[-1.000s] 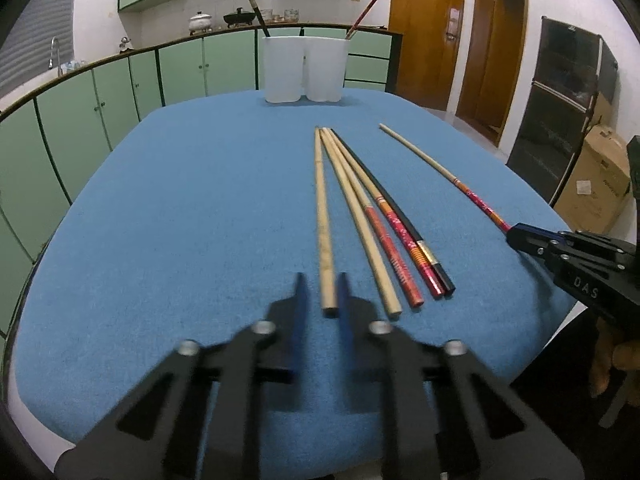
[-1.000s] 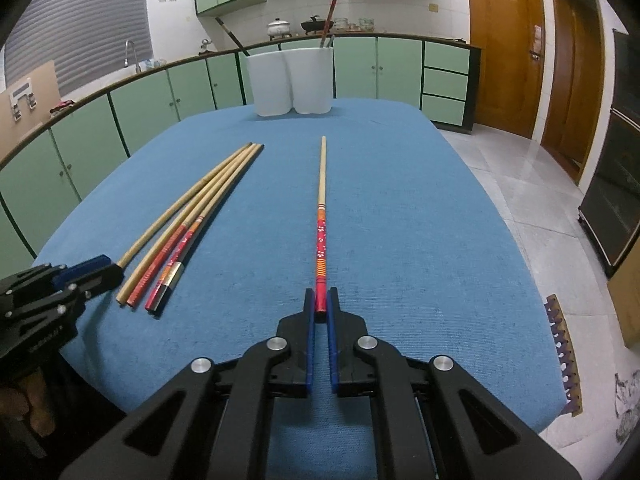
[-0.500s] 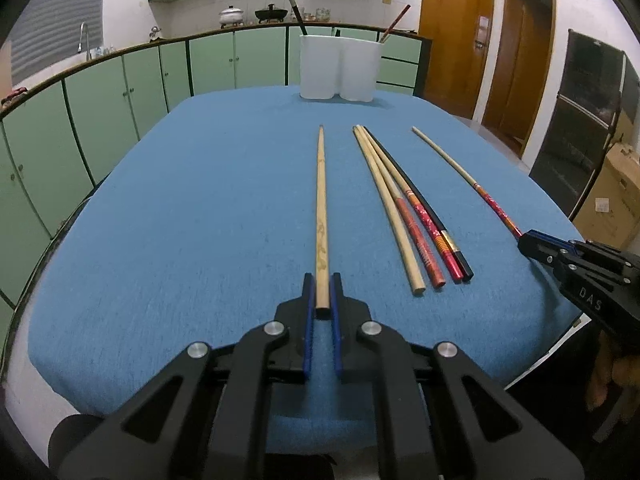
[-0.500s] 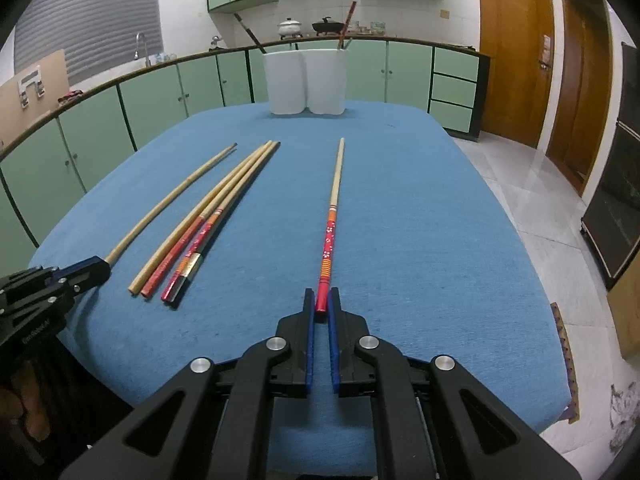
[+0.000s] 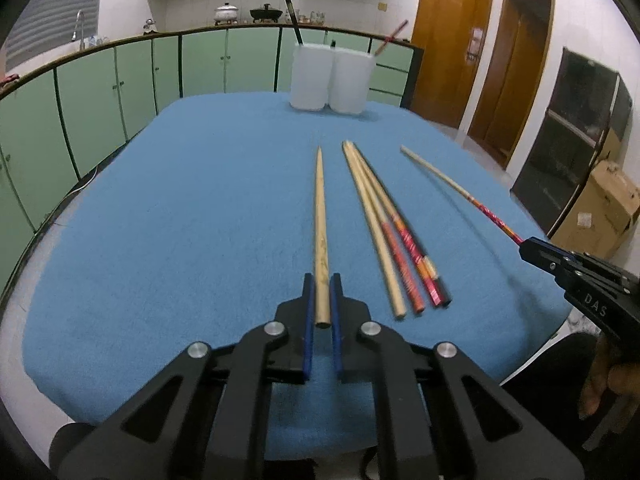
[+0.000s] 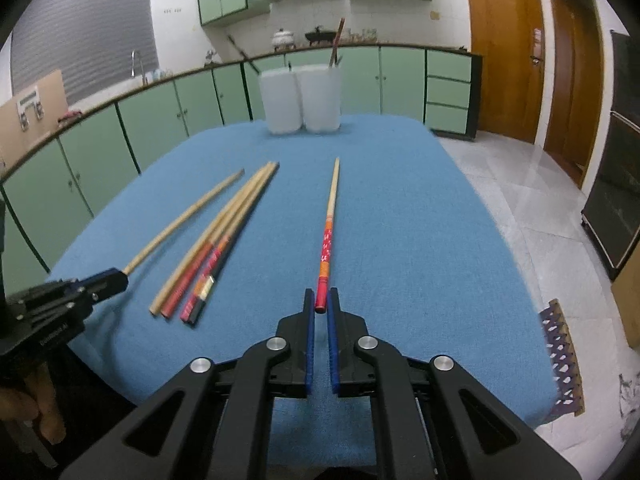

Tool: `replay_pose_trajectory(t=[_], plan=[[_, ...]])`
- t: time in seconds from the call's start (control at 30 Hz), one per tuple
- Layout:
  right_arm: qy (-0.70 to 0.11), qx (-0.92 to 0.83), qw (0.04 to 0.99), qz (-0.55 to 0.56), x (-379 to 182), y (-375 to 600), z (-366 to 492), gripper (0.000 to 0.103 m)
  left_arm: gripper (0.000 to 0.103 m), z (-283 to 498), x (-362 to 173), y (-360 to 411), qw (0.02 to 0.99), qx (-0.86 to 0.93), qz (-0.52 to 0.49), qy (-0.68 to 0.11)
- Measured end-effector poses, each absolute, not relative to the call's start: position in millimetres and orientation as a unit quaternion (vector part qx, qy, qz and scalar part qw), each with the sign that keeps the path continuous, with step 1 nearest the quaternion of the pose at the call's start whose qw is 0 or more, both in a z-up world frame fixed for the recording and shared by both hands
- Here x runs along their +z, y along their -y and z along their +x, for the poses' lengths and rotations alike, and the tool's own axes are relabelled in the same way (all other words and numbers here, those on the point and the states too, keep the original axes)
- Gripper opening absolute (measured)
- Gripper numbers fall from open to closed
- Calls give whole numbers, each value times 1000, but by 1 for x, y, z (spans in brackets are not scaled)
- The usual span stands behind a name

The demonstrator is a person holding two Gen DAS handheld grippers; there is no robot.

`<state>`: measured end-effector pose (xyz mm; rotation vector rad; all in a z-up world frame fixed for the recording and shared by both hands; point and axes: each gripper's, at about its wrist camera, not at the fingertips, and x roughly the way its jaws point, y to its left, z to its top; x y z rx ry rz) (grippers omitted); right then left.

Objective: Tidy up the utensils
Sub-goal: 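Lift both held chopsticks off the table, then carry both chopsticks to the white holder and lower them in tip-down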

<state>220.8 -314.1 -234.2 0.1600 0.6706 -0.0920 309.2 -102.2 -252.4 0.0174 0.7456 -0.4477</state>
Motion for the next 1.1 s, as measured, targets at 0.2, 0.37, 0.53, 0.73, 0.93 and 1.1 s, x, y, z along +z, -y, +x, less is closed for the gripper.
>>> replay_pose_trajectory(t=[0.2, 0.37, 0.53, 0.73, 0.93, 1.1], plan=[[-298, -44, 951, 70, -183, 315, 214, 6, 7, 310, -204, 98, 914, -222, -8, -338], [-282, -39, 957, 57, -137, 318, 223, 6, 7, 317, -159, 94, 923, -228, -12, -310], [-281, -30, 959, 32, -105, 317, 237, 6, 7, 331, -125, 95, 926, -236, -6, -293], [-297, -17, 955, -7, -78, 314, 270, 6, 6, 356, -96, 106, 922, -254, 6, -293], [-323, -4, 946, 6, -63, 328, 301, 6, 6, 379, -82, 116, 914, -268, 11, -304], [-335, 2, 942, 12, -50, 336, 319, 6, 6, 393, -75, 118, 913, -271, 13, -304]])
